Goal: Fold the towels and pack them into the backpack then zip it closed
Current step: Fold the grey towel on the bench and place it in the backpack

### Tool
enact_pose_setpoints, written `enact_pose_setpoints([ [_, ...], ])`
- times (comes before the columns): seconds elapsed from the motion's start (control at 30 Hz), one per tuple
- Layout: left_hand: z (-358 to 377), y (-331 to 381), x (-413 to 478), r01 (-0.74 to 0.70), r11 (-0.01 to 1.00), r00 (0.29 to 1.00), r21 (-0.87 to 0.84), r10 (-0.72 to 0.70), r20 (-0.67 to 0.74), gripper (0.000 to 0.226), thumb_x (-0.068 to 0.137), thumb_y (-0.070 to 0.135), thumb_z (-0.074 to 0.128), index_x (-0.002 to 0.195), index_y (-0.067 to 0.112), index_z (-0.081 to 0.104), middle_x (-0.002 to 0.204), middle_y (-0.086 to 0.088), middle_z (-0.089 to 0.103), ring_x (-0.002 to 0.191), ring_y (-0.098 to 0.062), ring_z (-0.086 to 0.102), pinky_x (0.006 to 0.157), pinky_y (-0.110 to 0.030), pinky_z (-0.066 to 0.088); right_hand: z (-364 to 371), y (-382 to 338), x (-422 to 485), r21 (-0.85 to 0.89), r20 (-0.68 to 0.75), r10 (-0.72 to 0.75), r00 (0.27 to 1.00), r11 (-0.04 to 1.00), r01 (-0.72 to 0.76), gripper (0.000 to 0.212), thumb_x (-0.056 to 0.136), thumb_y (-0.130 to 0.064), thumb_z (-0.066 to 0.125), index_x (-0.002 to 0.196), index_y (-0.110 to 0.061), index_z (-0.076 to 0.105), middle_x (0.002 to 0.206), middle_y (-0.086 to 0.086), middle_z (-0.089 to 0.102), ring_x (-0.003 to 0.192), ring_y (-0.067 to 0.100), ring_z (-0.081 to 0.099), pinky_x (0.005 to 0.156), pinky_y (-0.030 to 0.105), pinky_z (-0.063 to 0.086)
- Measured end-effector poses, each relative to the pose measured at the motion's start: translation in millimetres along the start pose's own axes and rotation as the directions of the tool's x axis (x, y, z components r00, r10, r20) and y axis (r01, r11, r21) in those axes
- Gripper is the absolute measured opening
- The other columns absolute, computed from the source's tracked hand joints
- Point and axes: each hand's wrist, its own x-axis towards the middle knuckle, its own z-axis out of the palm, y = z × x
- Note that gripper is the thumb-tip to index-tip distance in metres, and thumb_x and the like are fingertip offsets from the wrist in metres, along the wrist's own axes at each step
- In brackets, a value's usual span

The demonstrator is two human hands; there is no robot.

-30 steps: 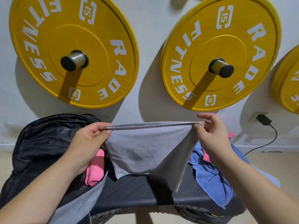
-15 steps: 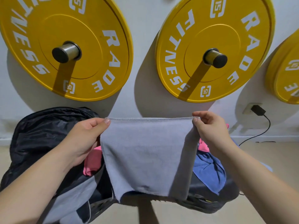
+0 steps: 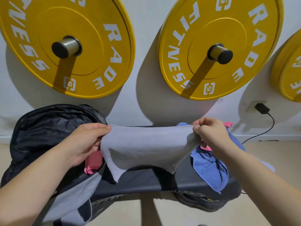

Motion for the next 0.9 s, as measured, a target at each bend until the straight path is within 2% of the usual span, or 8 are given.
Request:
enact_pose_setpoints([
  [0.13, 6, 2, 5, -0.056, 0.998, 0.997, -0.016, 0.055, -0.050, 0.018, 0.099, 0.018, 0.064, 0.103, 0.004, 0.073, 0.094, -0.015, 0.075, 0.078, -0.024, 0.066, 0.068, -0.030, 0.052, 6, -4, 4, 0.069, -0.084, -0.054, 0.995, 0.996, 0.059, 0.014, 0.091, -0.003, 0.059, 0.085, -0.010, 0.070, 0.065, 0.009, 0.065, 0.051, 0.019, 0.056, 0.043, 0.031, 0.051],
  [0.27, 13, 12, 22, -0.264, 0.955, 0.915, 0.133, 0.291, -0.279, 0.012, 0.098, 0.021, 0.067, 0.097, 0.012, 0.076, 0.088, -0.006, 0.071, 0.075, -0.016, 0.060, 0.063, -0.022, 0.048, 21, -6, 16, 0.184, -0.149, -0.100, 0.984, 0.975, 0.128, 0.008, 0.095, -0.012, 0.065, 0.094, -0.016, 0.071, 0.085, 0.014, 0.075, 0.078, 0.033, 0.071, 0.078, 0.061, 0.060],
  [0.37, 16, 22, 29, -0.362, 0.923, 0.852, 0.134, 0.385, -0.355, 0.012, 0.099, 0.024, 0.066, 0.097, 0.017, 0.075, 0.075, -0.007, 0.068, 0.063, -0.013, 0.059, 0.057, -0.025, 0.047, 30, -15, 24, 0.281, -0.194, -0.159, 0.968, 0.936, 0.210, 0.012, 0.096, -0.011, 0.064, 0.092, -0.021, 0.070, 0.091, 0.010, 0.074, 0.092, 0.031, 0.072, 0.091, 0.055, 0.058],
  [0.5, 14, 26, 32, -0.422, 0.904, 0.833, 0.064, 0.415, -0.366, 0.013, 0.099, 0.024, 0.065, 0.091, 0.021, 0.074, 0.076, -0.002, 0.076, 0.080, -0.021, 0.071, 0.078, -0.037, 0.058, 29, -24, 25, 0.346, -0.221, -0.237, 0.946, 0.888, 0.303, 0.016, 0.096, -0.011, 0.062, 0.090, -0.024, 0.067, 0.093, 0.009, 0.072, 0.089, 0.022, 0.069, 0.092, 0.049, 0.059],
  [0.63, 7, 8, 26, -0.349, 0.932, 0.881, 0.099, 0.362, -0.303, 0.014, 0.101, 0.019, 0.062, 0.093, 0.014, 0.072, 0.081, -0.008, 0.074, 0.083, -0.022, 0.070, 0.087, -0.038, 0.058, 18, -5, 15, 0.197, -0.116, -0.270, 0.956, 0.937, 0.289, 0.011, 0.095, -0.010, 0.064, 0.091, -0.020, 0.068, 0.089, 0.015, 0.073, 0.084, 0.036, 0.069, 0.079, 0.046, 0.058],
  [0.73, -2, -19, 18, -0.216, 0.960, 0.955, 0.178, 0.245, -0.164, 0.013, 0.101, 0.016, 0.062, 0.096, 0.009, 0.072, 0.089, -0.018, 0.076, 0.087, -0.025, 0.071, 0.088, -0.038, 0.058, 7, 13, 4, 0.107, 0.054, -0.213, 0.976, 0.973, 0.206, 0.014, 0.095, -0.005, 0.066, 0.097, -0.018, 0.069, 0.088, 0.016, 0.075, 0.077, 0.027, 0.067, 0.071, 0.038, 0.053],
  [0.8, -8, -38, 14, -0.105, 0.965, 0.986, 0.240, 0.132, -0.099, 0.014, 0.101, 0.015, 0.062, 0.096, 0.007, 0.072, 0.093, -0.023, 0.076, 0.083, -0.025, 0.071, 0.078, -0.031, 0.060, 1, 28, -3, -0.037, 0.217, -0.135, 0.967, 0.989, 0.146, 0.020, 0.094, -0.003, 0.066, 0.106, -0.019, 0.069, 0.088, 0.013, 0.077, 0.079, 0.024, 0.071, 0.069, 0.026, 0.057],
  [0.9, -10, -64, 7, 0.083, 0.926, 0.996, 0.368, -0.081, -0.021, 0.016, 0.101, 0.018, 0.062, 0.092, 0.007, 0.069, 0.095, -0.022, 0.077, 0.076, -0.021, 0.072, 0.059, -0.021, 0.056, -2, 54, -13, -0.236, 0.409, 0.035, 0.912, 0.969, 0.068, 0.010, 0.094, -0.002, 0.067, 0.094, -0.010, 0.073, 0.081, 0.005, 0.075, 0.078, 0.018, 0.068, 0.078, 0.029, 0.062],
])
